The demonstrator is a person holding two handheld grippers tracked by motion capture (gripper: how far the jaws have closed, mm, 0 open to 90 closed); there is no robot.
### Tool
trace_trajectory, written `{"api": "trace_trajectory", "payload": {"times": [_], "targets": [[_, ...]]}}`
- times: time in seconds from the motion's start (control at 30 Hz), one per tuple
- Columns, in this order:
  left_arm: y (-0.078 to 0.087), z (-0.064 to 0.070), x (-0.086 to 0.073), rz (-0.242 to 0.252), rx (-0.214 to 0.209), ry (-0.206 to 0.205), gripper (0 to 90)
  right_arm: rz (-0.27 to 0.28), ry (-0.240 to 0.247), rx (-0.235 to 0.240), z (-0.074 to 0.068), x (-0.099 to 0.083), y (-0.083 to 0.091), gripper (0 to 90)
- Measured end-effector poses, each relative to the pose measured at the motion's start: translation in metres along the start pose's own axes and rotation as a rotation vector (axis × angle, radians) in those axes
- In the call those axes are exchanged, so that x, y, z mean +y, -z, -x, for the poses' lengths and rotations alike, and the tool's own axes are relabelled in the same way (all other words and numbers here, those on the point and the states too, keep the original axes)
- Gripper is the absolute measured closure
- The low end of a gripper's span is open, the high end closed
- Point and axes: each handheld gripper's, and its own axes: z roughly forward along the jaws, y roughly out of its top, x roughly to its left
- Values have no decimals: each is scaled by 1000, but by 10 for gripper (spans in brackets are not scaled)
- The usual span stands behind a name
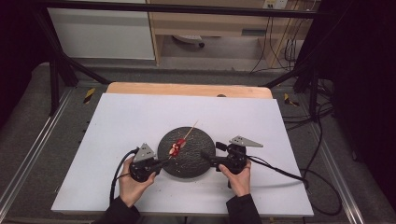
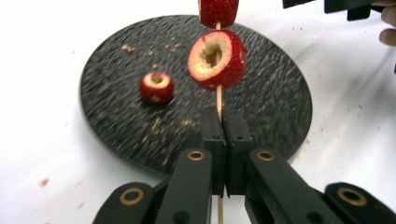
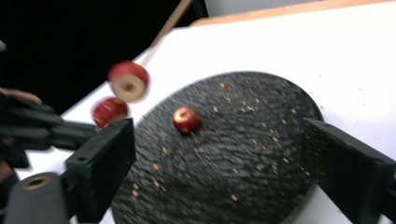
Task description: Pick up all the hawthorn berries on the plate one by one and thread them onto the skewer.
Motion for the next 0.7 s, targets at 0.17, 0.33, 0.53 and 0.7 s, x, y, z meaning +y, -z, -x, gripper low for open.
{"api": "trace_trajectory", "payload": {"times": [0.17,0.33,0.53,0.7], "targets": [[16,-10,-11,-10,17,1,886,-85,51,-18,4,-3,0,62],[30,-19,-23,-15,31,5,885,-158,77,-22,5,-5,0,31],[40,-29,-37,-23,38,17,885,-212,108,-44,6,-3,-1,20],[46,-36,-47,-35,42,23,885,-248,139,-57,2,4,-5,15]]}}
